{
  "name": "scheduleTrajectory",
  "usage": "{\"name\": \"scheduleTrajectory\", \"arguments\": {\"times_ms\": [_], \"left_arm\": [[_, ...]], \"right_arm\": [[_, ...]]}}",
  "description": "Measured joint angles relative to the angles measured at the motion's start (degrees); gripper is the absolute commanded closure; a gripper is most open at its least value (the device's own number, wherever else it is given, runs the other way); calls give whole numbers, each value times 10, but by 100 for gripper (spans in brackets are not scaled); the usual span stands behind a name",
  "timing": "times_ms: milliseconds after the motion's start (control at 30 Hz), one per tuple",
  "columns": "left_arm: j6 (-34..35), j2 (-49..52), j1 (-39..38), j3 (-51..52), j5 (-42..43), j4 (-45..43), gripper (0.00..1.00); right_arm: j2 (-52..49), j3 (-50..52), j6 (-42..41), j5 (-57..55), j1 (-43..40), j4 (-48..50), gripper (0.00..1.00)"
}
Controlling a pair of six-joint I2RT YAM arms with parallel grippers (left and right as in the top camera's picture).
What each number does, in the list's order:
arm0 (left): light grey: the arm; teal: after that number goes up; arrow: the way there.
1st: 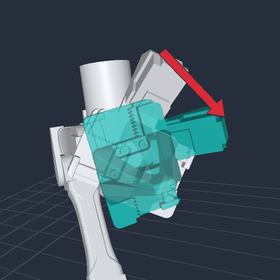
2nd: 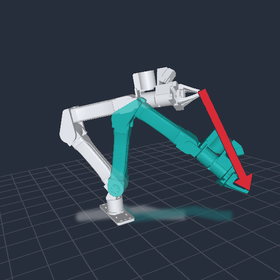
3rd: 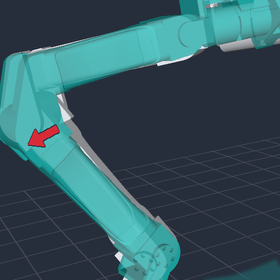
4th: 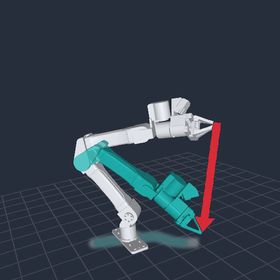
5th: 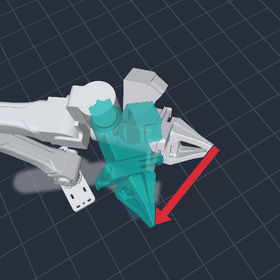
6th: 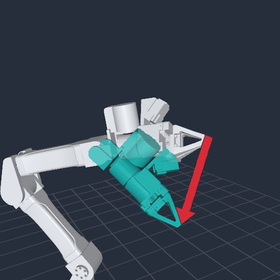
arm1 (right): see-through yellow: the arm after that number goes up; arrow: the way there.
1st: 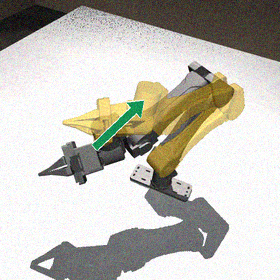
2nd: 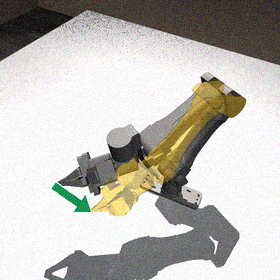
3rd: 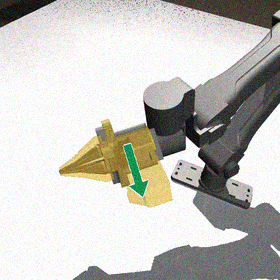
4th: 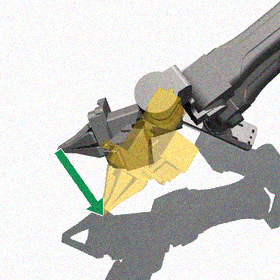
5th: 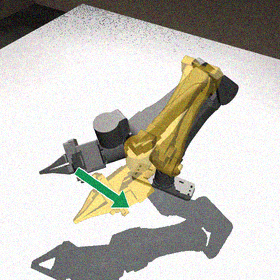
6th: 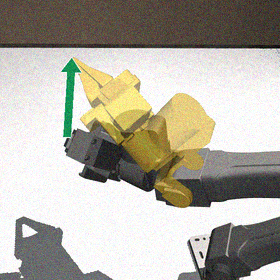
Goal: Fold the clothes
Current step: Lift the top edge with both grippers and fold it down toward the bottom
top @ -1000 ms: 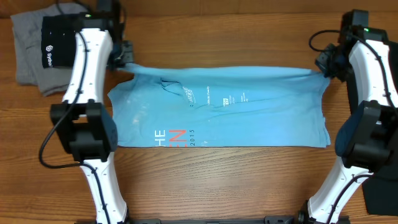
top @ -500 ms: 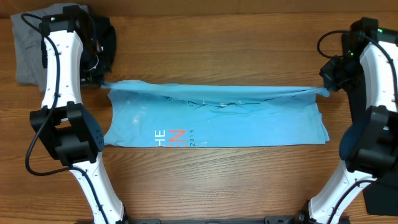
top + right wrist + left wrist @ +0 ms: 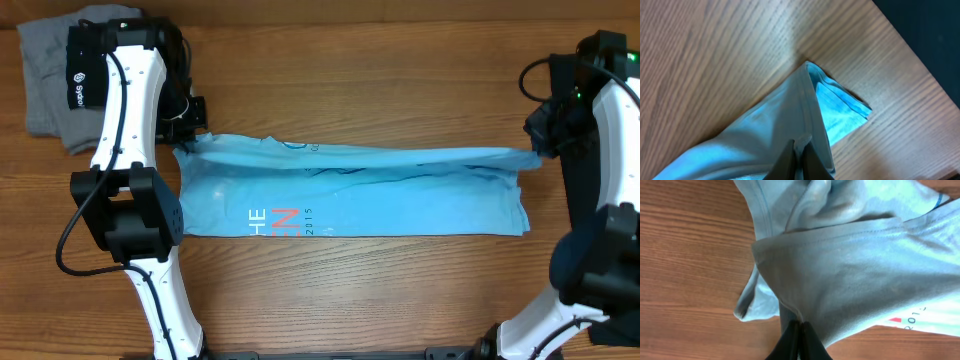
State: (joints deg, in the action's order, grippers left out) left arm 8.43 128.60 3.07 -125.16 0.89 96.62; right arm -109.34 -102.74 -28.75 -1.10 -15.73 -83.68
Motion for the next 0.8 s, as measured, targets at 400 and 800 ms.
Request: {"name": "scheduleTrajectory", "arguments": {"times_ms": [400,800], "left_arm": [[7,-3,0,113,-38,0,96],[9,-3,7,189,-64,-6,96]], "right_arm": [[44,152,-2,-22,-20,57,96],[44,205,-6,-23,-51,85,96]]}}
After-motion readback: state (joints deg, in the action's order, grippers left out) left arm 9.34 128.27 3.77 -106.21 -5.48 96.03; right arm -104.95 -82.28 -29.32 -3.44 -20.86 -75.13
